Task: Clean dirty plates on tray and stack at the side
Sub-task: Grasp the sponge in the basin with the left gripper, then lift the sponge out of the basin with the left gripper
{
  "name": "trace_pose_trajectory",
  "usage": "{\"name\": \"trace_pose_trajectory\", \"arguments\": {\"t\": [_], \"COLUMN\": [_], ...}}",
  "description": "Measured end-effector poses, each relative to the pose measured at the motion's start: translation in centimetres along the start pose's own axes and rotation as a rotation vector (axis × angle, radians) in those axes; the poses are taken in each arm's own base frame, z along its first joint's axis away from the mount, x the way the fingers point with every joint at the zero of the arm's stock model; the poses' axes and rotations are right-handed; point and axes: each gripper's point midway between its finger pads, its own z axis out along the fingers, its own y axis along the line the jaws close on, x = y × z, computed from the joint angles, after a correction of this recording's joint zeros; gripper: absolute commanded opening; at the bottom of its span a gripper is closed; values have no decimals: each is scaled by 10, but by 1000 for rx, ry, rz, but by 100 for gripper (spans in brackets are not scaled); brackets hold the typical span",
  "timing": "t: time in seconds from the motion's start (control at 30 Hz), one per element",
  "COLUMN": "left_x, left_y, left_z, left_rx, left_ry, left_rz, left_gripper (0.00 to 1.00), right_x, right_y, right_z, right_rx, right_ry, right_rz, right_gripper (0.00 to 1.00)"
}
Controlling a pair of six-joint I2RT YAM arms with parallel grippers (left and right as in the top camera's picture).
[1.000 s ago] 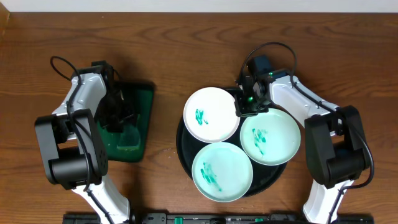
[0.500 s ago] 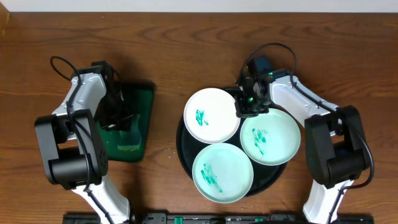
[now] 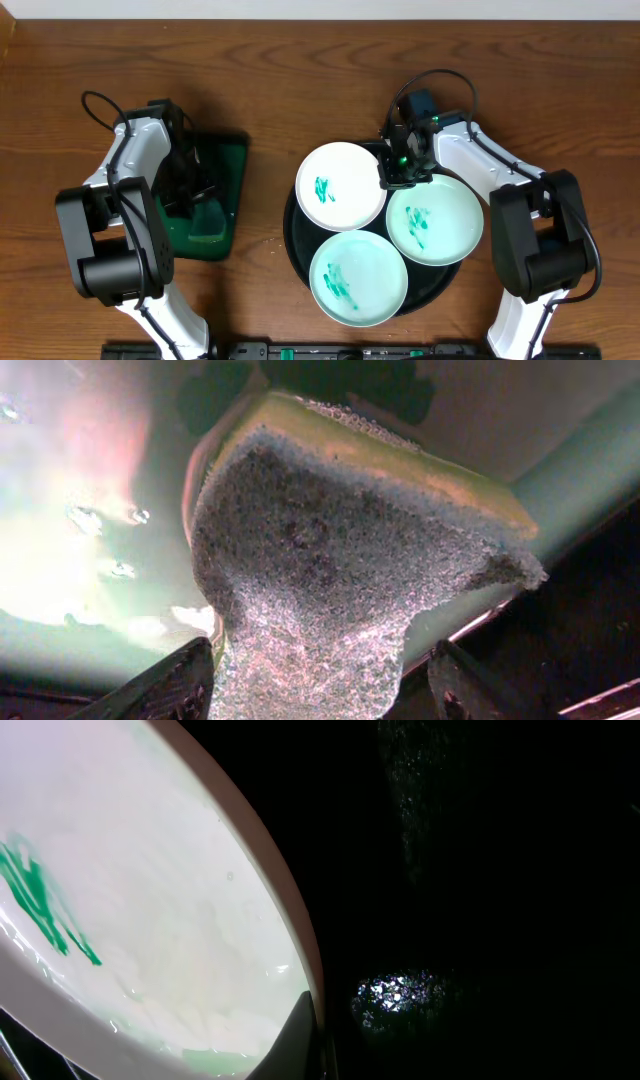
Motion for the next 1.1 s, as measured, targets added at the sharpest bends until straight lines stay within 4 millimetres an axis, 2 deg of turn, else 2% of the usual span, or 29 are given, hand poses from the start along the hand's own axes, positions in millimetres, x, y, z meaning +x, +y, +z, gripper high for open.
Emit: {"name": "trace_pose_trajectory", "arguments": {"t": [0.63, 0.7, 0.73, 0.77, 0.93, 1.1], "left_x": [-5, -4, -4, -4, -3, -2], "left_y": [-1, 0, 0, 1, 1, 1], "left_z": [3, 7, 9, 12, 16, 16], "left_rx": [2, -1, -3, -5, -6, -5], "left_ry": [-12, 2, 11, 20, 35, 39], "left_rz": [14, 14, 12, 11, 11, 14], "left_gripper": [60, 53, 46, 36, 8, 7], "right_x": [2, 2, 3, 3, 3, 3], "right_y": [0, 0, 0, 0, 0, -1], "right_z": [0, 0, 0, 0, 0, 0], "right_rx": [1, 2, 2, 2, 2, 2], "right_ry": [7, 10, 10, 11, 11, 11], "right_rz": [3, 4, 4, 4, 4, 4], "right_gripper": [1, 1, 1, 1, 1, 1]}}
